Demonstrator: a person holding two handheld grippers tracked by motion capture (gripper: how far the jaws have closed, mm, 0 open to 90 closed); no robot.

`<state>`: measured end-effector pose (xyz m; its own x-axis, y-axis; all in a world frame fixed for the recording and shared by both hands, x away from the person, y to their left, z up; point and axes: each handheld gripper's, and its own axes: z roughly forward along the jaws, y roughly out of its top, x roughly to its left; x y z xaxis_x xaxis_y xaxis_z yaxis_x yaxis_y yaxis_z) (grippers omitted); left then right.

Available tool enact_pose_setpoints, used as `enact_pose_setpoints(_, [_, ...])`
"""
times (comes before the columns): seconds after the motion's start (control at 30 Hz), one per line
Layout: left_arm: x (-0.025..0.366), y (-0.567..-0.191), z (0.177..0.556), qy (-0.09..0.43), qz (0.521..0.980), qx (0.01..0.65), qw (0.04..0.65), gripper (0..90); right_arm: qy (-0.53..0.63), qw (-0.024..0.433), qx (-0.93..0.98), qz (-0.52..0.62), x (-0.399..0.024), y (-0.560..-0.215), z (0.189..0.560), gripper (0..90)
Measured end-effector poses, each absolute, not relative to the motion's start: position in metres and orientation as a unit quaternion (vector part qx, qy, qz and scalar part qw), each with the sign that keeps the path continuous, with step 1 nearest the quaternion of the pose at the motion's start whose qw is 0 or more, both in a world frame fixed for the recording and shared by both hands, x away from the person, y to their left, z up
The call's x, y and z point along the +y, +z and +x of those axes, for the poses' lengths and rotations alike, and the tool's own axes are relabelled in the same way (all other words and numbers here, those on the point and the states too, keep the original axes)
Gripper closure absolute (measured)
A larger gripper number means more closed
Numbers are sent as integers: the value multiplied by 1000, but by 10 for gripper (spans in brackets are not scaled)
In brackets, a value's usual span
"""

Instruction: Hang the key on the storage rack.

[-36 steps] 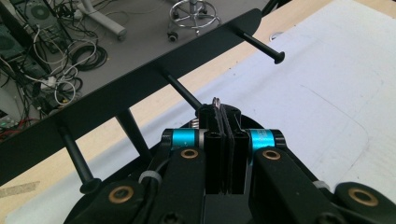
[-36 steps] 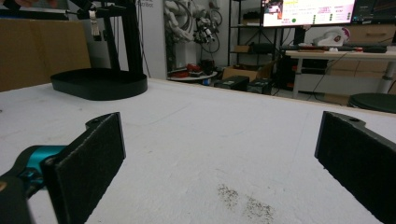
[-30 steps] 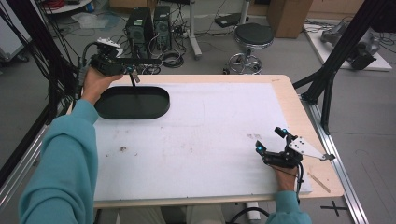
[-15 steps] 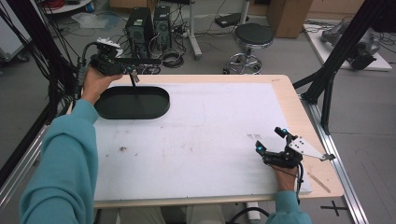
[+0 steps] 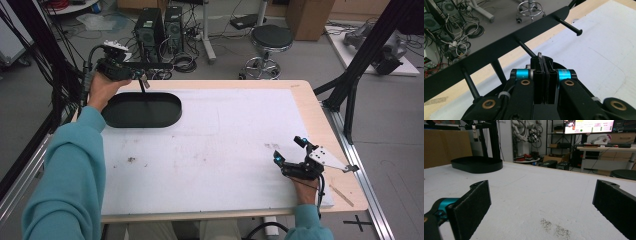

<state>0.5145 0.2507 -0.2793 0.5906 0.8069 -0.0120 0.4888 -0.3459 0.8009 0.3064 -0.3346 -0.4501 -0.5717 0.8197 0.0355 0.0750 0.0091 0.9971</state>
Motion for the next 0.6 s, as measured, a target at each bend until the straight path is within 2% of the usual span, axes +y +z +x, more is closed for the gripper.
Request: enact_pose_setpoints(0.6, [253, -280, 516, 196, 792, 408, 408, 882, 610, 305, 643, 348, -335, -450, 306, 8])
